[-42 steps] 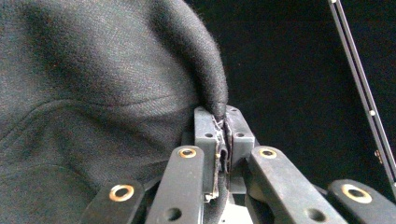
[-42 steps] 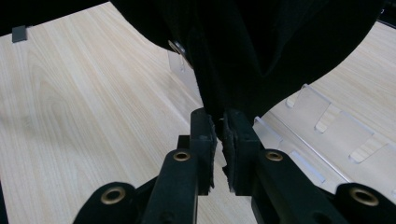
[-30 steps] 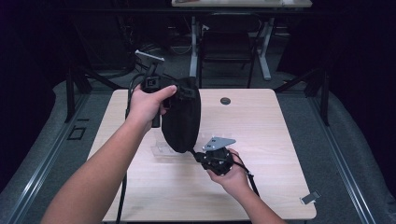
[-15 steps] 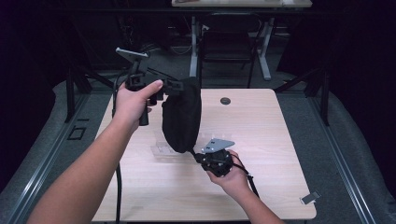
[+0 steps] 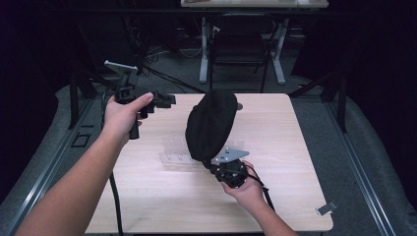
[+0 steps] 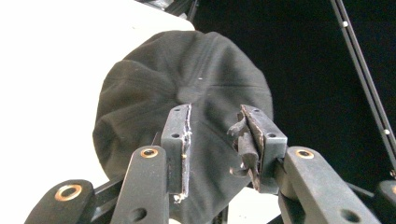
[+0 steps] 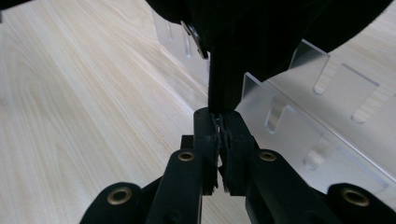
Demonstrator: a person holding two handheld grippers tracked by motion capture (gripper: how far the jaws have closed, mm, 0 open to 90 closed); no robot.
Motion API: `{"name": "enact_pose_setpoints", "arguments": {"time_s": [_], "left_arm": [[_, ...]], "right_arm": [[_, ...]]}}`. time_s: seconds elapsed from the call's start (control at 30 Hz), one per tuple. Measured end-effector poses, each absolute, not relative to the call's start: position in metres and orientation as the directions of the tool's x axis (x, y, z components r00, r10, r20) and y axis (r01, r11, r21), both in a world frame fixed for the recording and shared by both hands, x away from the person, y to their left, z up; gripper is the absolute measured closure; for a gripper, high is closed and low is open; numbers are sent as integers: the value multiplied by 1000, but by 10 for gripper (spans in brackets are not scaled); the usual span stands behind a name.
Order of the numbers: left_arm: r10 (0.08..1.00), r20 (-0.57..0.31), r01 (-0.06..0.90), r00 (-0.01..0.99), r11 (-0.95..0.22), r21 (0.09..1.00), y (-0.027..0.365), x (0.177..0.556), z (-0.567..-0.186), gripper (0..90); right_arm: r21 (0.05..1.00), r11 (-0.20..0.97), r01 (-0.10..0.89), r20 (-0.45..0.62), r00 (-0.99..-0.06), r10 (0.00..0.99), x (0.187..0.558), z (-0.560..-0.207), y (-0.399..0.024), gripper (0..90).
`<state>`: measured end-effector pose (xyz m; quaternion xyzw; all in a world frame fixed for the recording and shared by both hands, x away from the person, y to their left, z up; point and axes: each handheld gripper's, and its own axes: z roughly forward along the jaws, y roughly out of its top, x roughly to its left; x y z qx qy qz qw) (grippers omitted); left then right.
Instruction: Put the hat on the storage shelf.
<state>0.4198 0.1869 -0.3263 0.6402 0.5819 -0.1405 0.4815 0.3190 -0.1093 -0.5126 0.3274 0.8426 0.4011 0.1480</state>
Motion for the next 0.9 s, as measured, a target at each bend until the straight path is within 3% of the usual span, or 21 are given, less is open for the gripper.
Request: {"name": "enact_pose_setpoints", "arguments": {"time_s": [0.53,0.9], "left_arm": [[770,-582,870,261,74,487,212,413,-355,625],[861,-434,858,264,-4,513,225,406,-377,580]], "right_arm": [[770,451,452,22,-724,689,319,-514,-116,835],[762,461,455,12,-721,692,315,-513,-124,724]]}}
